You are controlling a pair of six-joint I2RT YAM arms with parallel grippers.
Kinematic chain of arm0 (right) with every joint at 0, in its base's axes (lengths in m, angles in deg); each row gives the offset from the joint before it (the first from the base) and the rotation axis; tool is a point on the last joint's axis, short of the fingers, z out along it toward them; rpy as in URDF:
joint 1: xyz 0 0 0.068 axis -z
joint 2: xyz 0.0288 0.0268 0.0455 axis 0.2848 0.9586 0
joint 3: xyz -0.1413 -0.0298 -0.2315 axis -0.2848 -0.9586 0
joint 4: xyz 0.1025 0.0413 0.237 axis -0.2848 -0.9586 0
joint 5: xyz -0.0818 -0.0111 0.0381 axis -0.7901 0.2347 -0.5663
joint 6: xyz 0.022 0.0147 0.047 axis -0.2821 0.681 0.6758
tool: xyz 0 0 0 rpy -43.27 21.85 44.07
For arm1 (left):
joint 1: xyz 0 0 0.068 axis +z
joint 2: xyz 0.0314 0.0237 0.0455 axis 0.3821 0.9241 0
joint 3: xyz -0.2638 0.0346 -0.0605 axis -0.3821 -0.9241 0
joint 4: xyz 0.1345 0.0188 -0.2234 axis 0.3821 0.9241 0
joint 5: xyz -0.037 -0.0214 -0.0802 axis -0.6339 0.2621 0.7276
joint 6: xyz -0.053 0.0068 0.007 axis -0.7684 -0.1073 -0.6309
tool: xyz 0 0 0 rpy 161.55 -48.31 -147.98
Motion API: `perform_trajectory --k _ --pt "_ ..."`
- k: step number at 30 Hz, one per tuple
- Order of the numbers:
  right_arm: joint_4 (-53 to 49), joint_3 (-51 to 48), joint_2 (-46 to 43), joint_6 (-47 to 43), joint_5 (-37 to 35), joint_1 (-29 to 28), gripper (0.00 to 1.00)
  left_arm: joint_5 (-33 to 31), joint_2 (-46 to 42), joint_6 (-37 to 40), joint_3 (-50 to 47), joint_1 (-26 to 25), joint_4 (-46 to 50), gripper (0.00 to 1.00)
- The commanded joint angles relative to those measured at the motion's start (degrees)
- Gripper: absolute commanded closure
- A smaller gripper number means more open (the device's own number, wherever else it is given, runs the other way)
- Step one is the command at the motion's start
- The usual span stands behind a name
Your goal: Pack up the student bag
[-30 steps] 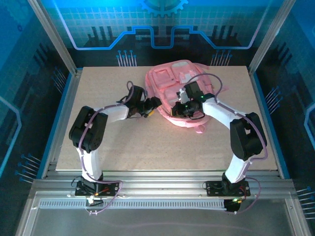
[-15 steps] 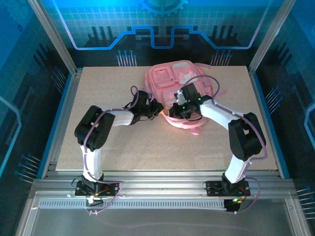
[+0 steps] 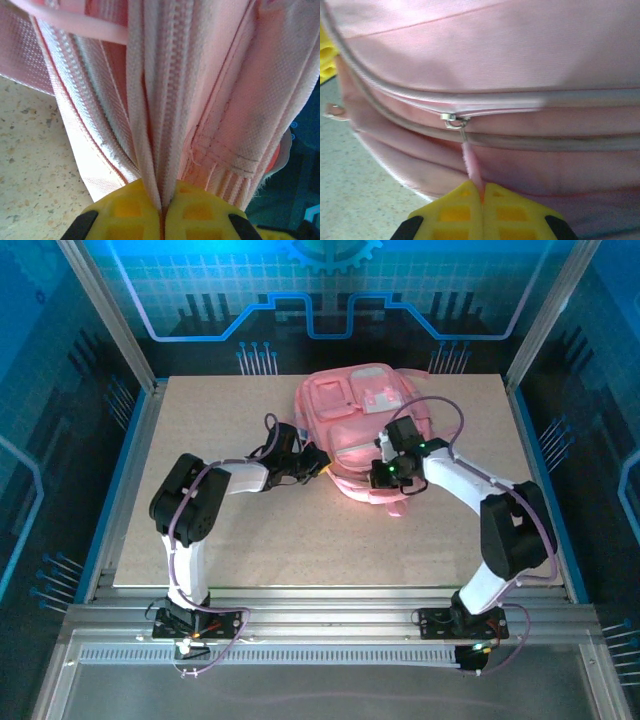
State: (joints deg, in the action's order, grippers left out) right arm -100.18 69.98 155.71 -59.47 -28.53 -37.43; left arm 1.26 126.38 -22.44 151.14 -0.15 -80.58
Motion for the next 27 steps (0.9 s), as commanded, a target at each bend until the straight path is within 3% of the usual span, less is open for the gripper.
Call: perform_trajectory --k 1,5,8,10,14,15,17,20,23,27 --pt "-13.09 -0.17 -1.91 -2.48 -12.11 2.17 1.0 -0.78 -2.75 3.24 1.52 3.18 3.51 1.0" --pt "-15.32 3.12 -1.07 -4.1 -25.2 3.08 1.0 1.41 -3.25 7.37 3.5 4.37 9.53 1.0" --pt "-14.94 4.57 -0.81 -5.38 -28.07 3.88 1.0 1.79 -3.21 11.06 5.68 5.49 14.52 1.0" --pt "-13.7 4.84 -1.05 -5.84 -24.28 4.1 1.0 2.23 -3.1 12.28 7.45 6.01 17.07 1.0" --pt "-7.25 3.21 -3.8 -6.19 -10.21 3.11 1.0 2.43 -3.68 12.77 9.09 6.0 18.55 0.98" --pt "-5.48 2.63 -4.52 -6.01 -7.14 2.88 0.98 2.38 -3.78 13.35 9.66 6.0 19.67 0.89" --pt "-0.72 0.85 -5.7 -4.62 -0.64 2.43 0.78 0.66 -4.43 15.79 11.56 6.0 24.06 0.57" --pt "5.57 -1.27 -6.48 -3.48 4.06 1.27 0.57 -2.98 -6.56 19.44 13.26 6.09 30.26 0.36" --pt "8.99 -2.08 -5.08 -3.7 4.67 0.24 0.44 -4.3 -9.81 19.8 12.44 6.14 32.31 0.27" --pt "12.61 -2.6 -1.71 -3.91 7.42 0.08 0.39 -3.44 -14.16 15.38 7.39 5.29 29.81 0.26"
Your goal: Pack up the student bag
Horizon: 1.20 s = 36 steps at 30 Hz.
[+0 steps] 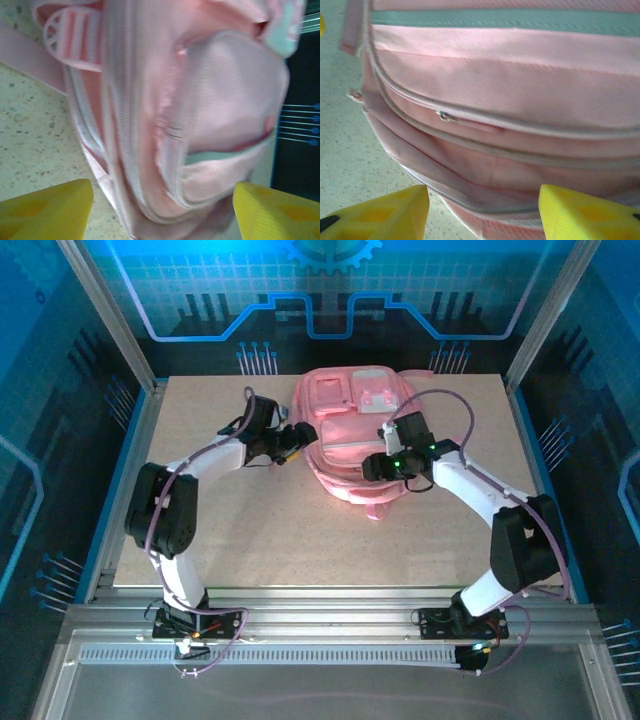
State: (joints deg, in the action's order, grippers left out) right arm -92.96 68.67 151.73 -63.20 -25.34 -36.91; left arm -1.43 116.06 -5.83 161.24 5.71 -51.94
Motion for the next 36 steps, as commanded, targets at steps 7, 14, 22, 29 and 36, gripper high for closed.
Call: perform_trajectory --k 7,14,22,29,36 --pt "10.13 -1.04 7.58 -1.05 5.56 -0.64 0.37 -3.39 -6.64 -12.6 -14.19 -7.92 -9.58 0.27" --pt "15.17 -1.28 10.04 -0.16 6.37 -0.9 0.34 -7.2 -3.35 -17.64 -16.63 -13.38 -15.64 0.27" --pt "19.3 -0.39 10.13 -2.68 8.99 -2.49 0.39 -9.1 2.58 -17.35 -16.33 -13.39 -16.97 0.41" --pt "18.58 1.77 12.84 -3.5 8.15 -4.11 0.51 -8.97 3.72 -16.82 -18.27 -11.78 -17.86 0.52" --pt "15.52 4.49 14.44 -6.46 2.2 -6.56 0.61 -8.56 3.28 -16.13 -19.02 -11.52 -17.83 0.56"
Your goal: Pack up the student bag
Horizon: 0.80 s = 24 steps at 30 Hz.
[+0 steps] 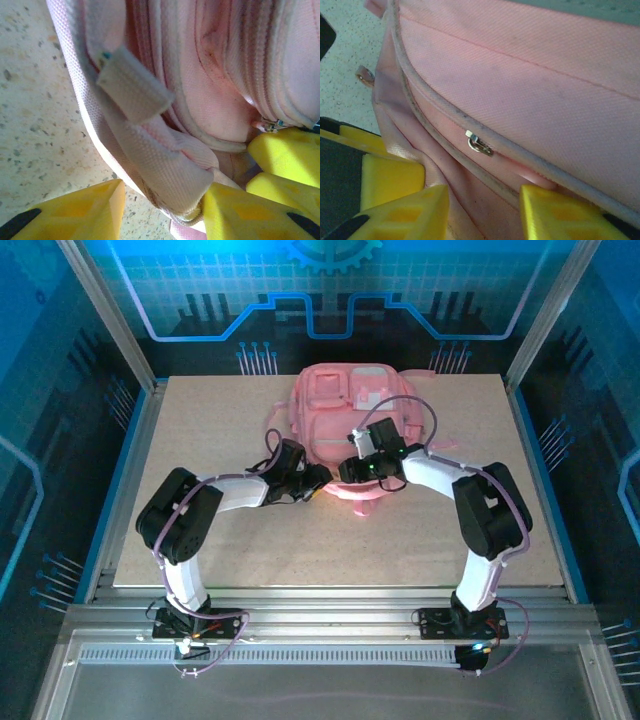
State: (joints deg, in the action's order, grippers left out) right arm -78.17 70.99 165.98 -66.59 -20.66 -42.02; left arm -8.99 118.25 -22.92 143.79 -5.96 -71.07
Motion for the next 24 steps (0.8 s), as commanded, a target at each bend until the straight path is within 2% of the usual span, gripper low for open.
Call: perform_trajectory --k 1,2,4,6,8,12,16,20,24 --pt "-0.54 2.31 -0.29 -3.85 -4.29 -1.56 0.6 -0.96 0.95 0.97 -1.91 0.29 1.18 0.56" --pt "-1.78 2.42 -0.76 -4.6 -6.44 -1.59 0.59 -0.86 0.75 0.75 -2.16 0.55 1.06 0.56" --pt "-2.92 2.02 -2.03 -5.89 -11.12 -1.29 0.48 -0.04 0.14 0.62 -2.73 1.41 0.97 0.51" --pt "-2.71 1.88 -2.96 -5.85 -11.84 -0.68 0.41 0.86 -1.08 0.62 -2.79 2.28 1.7 0.43" --pt "-2.45 2.7 -2.92 -5.03 -11.67 -0.45 0.38 2.17 -2.83 0.11 -2.78 2.93 2.28 0.36" --pt "1.05 2.55 -3.19 -1.65 -10.62 -0.46 0.39 2.85 -6.51 -3.6 -1.46 3.02 2.58 0.3" --pt "0.61 1.82 -4.62 1.04 -7.69 -0.37 0.44 -1.33 -8.32 -11.13 -0.93 2.63 -0.34 0.29" --pt "0.64 -1.67 -8.01 2.6 -6.46 -0.04 0.5 -5.08 -6.78 -17.49 0.17 1.93 -3.45 0.31" --pt "-0.85 -4.36 -11.53 3.63 -6.17 0.81 0.52 -6.66 -2.68 -20.18 3.85 1.11 -4.07 0.33"
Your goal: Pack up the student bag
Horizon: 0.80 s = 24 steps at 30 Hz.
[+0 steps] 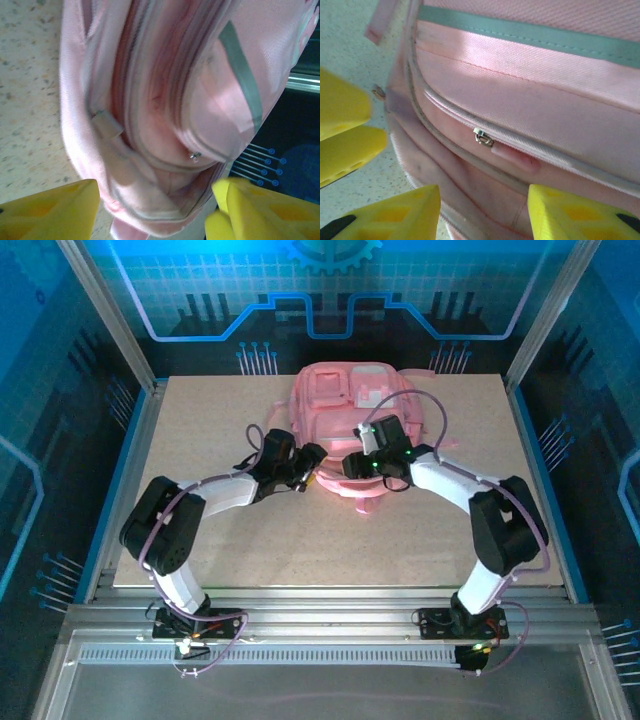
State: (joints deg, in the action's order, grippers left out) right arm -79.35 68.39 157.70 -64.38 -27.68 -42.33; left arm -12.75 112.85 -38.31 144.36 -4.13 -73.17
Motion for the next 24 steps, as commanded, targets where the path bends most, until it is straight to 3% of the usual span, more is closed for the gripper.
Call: perform_trajectory --k 1,10,15,19,24 --pt "0.24 -2.46 -4.17 1.56 0.81 1.32 0.53 -2.99 3.62 -5.2 4.07 -0.87 -2.1 0.34" --pt "0.84 -7.09 -8.2 1.66 1.99 4.0 0.64 -3.85 8.01 -7.51 9.22 -1.18 -4.88 0.37" --pt "2.58 -8.65 -8.22 2.74 2.42 4.69 0.64 -2.48 3.02 -2.77 9.97 -1.43 2.16 0.36" --pt "4.13 -9.0 -6.71 3.41 1.21 4.79 0.64 -5.38 -2.14 0.82 7.37 -1.44 6.07 0.34" --pt "5.98 -8.8 -2.7 4.59 0.14 4.8 0.68 -5.91 -0.72 1.51 8.72 -1.4 5.05 0.33"
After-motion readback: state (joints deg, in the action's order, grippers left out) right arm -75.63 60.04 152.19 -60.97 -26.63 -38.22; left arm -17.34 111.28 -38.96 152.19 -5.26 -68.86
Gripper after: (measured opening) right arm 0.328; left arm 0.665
